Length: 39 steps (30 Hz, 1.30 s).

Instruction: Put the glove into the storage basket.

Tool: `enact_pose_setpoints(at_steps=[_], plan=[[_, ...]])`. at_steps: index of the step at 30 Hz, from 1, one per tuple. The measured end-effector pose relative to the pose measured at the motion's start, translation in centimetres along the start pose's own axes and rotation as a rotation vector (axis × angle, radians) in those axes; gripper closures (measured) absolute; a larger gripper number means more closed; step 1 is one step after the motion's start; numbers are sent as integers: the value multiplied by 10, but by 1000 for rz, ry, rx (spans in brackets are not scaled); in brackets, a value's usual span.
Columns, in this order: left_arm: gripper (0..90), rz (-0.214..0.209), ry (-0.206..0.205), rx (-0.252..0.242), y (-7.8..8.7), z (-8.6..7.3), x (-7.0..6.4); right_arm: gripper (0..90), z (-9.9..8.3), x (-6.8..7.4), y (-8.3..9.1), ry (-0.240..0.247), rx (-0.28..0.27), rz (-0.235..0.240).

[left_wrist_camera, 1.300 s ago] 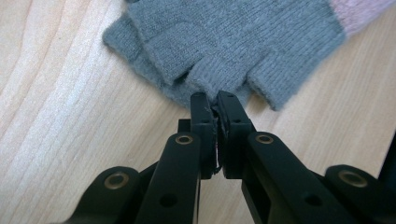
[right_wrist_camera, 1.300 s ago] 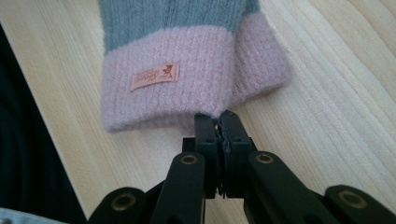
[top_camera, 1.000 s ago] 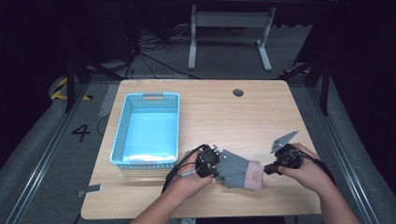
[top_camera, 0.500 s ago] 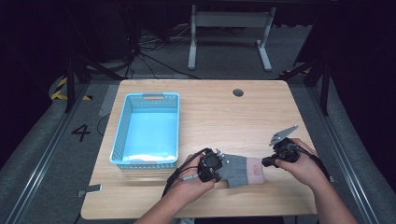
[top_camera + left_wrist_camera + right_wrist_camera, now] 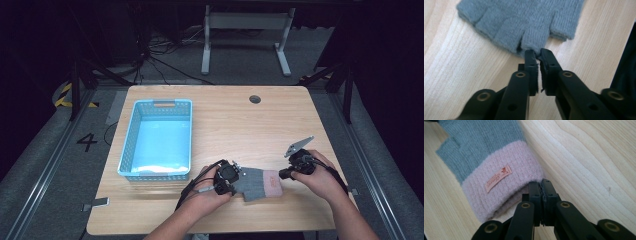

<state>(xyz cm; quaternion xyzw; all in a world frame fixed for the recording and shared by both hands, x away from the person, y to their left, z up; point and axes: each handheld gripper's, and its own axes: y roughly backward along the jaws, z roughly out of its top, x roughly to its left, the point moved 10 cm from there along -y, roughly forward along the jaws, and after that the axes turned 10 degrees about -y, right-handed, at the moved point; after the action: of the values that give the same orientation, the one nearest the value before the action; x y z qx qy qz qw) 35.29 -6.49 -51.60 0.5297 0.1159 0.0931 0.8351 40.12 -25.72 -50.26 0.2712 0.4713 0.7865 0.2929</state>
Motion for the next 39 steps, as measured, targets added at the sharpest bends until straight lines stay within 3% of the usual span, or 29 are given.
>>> enact_pose_setpoints(at_steps=[2,7,15,26,31,34,39], plan=[[751,-3,2,-4,1,0,1,854,-1,-1,0,3,1,-4],[689,-30,10,-15,6,0,-2,745,1,-6,5,13,-46,-28],[656,-17,-8,-58,21,10,-4,740,-3,-16,20,-20,-86,-64],[622,9,-23,-95,31,28,-2,717,-11,-21,31,-63,-105,-72],[580,19,-25,-114,32,40,2,712,-14,-22,36,-79,-116,-69],[498,44,-44,-117,27,45,7,707,-14,-23,37,-83,-123,-76],[444,34,-46,-124,19,51,10,692,-15,-20,38,-81,-127,-71]])
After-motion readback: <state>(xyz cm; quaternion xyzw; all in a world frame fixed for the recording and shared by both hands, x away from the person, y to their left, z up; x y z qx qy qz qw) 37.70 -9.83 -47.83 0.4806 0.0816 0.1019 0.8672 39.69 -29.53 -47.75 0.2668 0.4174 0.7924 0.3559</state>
